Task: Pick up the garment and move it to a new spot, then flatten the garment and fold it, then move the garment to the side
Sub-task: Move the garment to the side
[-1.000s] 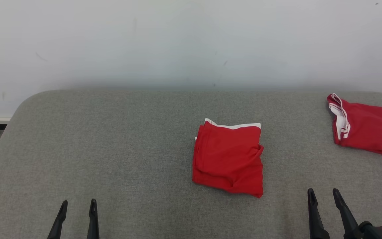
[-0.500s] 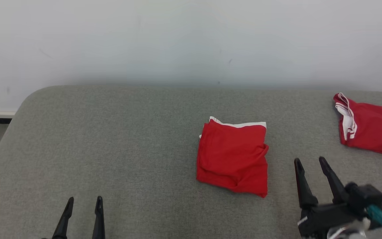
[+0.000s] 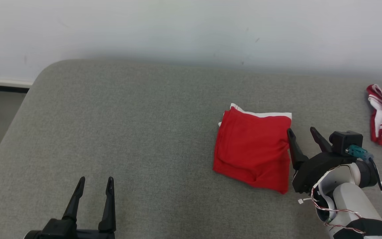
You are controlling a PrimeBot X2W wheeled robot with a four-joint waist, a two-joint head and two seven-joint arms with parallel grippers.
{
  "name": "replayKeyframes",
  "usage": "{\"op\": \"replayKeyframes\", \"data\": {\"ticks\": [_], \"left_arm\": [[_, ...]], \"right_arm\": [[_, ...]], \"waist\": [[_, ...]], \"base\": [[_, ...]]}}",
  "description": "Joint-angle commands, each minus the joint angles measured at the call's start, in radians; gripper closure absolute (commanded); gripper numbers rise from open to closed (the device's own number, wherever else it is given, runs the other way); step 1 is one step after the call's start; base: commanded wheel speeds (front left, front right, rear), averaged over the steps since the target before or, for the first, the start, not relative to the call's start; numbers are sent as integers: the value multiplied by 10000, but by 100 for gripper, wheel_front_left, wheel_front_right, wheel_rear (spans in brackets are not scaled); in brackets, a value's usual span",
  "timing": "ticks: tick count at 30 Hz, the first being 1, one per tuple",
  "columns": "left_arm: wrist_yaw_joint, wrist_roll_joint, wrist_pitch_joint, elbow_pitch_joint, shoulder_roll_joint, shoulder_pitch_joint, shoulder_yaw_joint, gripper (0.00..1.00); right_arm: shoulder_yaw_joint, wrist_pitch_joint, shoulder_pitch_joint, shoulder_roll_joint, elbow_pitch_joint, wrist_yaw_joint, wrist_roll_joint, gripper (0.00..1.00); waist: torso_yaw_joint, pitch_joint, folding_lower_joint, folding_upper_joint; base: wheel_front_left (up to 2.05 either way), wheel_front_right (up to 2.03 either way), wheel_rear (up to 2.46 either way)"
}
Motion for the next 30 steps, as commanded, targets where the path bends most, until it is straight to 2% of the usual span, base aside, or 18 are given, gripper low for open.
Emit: {"op": "replayKeyframes", "data": {"ticks": [1,10,21,22,23,24,30], "left_arm": [[-7,-39,-27,32,-46,-169,-25,0],[-83,-70,-27,137,-130,-598,-96,0],[-99,-72,-27,297,-210,-887,-119,0],[-102,-75,-27,311,-212,-899,-107,0],[-106,-74,-27,321,-217,-901,-99,0],[-111,-71,-27,333,-224,-895,-91,0],[-131,-24,-27,288,-219,-845,40,0]], "right_arm": [[-57,145,-181,-16,363,-27,-92,0],[-406,198,-1171,276,2517,-27,-282,0],[-479,145,-1581,500,4685,-27,-489,0],[-460,111,-1627,524,4802,-27,-454,17],[-405,57,-1673,547,4889,-27,-438,66],[-349,19,-1725,565,4968,-27,-431,100],[297,-351,-2423,191,5035,-27,-586,100]], "waist": [[299,317,-1,-1],[567,809,-1,-1],[627,938,-1,-1],[623,935,-1,-1],[618,932,-1,-1],[609,928,-1,-1],[394,1052,-1,-1]], "base": [[0,0,0],[0,0,0],[0,0,0],[0,0,0],[0,0,0],[0,0,0],[0,0,0]]}}
